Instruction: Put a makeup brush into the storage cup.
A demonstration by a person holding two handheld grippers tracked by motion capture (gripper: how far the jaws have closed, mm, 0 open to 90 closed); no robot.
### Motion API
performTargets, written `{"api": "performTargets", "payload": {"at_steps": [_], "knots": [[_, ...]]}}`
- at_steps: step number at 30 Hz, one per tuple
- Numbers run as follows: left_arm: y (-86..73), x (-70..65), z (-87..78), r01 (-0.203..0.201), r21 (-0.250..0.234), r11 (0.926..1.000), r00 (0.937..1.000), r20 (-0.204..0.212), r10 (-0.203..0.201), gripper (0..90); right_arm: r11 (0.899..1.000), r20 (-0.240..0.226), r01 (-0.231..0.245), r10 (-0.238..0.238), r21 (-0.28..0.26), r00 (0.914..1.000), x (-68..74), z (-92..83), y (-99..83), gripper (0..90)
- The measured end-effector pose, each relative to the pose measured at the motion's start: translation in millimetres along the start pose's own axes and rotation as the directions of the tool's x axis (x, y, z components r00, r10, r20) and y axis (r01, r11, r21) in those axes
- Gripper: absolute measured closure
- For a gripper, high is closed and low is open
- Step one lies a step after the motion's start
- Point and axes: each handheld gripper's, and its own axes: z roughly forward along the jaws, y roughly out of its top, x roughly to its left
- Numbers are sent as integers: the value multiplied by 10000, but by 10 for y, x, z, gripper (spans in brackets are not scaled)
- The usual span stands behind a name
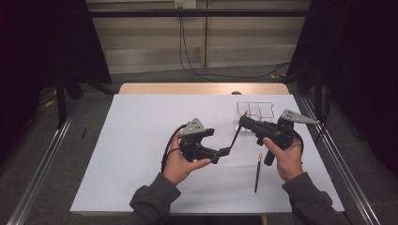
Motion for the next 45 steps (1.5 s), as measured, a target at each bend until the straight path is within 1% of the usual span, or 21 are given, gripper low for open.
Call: {"api": "performTargets", "payload": {"at_steps": [6,7,9,11,12,14,16,18,19,20,22,23,25,28,36,37,38,41,42,43,45], "knots": [[-13,53,-70,-153,-39,9999,9999,-23,153,38,10000,-63,80,-80,43,9999,-1,-2,-9,850],[-16,60,-86,-106,-40,9999,9999,-122,105,36,10000,-51,90,-90,25,9999,-1,-2,-11,850],[-21,78,-116,-82,-50,10000,9999,-62,82,30,10000,-67,70,-70,-22,10000,-3,-2,-14,850],[-34,93,-154,-243,-78,9997,9997,67,244,11,10000,-65,58,-58,-22,10000,-3,-5,-15,850],[-42,102,-182,-477,-82,9988,9988,62,477,7,10000,-47,68,-68,-25,10000,-6,-8,-13,850],[-52,112,-220,-669,-116,9977,9977,44,670,1,10000,-80,91,-91,-35,9999,-12,-14,-10,850],[-59,122,-249,-632,-211,9978,9980,82,634,1,9999,-48,138,-138,-25,9999,-14,-19,-7,850],[-66,130,-292,-743,-321,9967,9972,53,745,0,9999,-88,144,-144,-13,9999,-16,-25,-6,850],[-66,132,-301,-777,-342,9964,9969,54,779,0,9998,-31,187,-187,-19,9998,-14,-28,-5,850],[-67,141,-324,-843,-359,9958,9963,129,848,1,9998,-41,196,-196,-6,9998,-13,-28,-5,850],[-69,148,-360,-919,-315,9953,9958,-62,918,1,9996,-42,278,-278,-23,9996,-11,-34,-3,850],[-73,153,-376,-865,-528,9948,9962,81,871,3,9995,-9,329,-329,-33,9995,-11,-37,-1,850],[-76,162,-407,-887,-577,9944,9959,97,894,6,9995,-39,318,-318,-41,9995,-15,-40,-1,850],[-81,182,-468,-950,-440,9945,9955,-95,947,12,9994,-39,357,-356,6,9994,-18,-42,0,850],[-117,244,-600,-825,-661,9944,9965,-170,816,13,9992,-34,386,-385,69,9993,-25,-44,-12,850],[-125,250,-616,-731,-690,9949,9973,-136,723,12,9992,-16,399,-399,91,9992,-26,-45,-15,850],[-132,259,-631,-681,-744,9949,9976,-191,669,12,9992,-12,398,-398,103,9992,-28,-45,-18,850],[-148,287,-674,-681,-795,9945,9976,-173,670,13,9990,6,429,-429,116,9991,-32,-46,-21,850],[-158,296,-691,-596,-825,9948,9980,-259,576,12,9991,-7,417,-416,101,9991,-32,-45,-22,849],[-163,312,-709,-652,-760,9950,9977,-253,634,13,9990,-18,433,-432,127,9991,-33,-46,-21,849],[-175,327,-733,-636,-874,9941,9978,-266,615,13,9988,16,460,-460,153,9989,-33,-46,-20,850]]}}
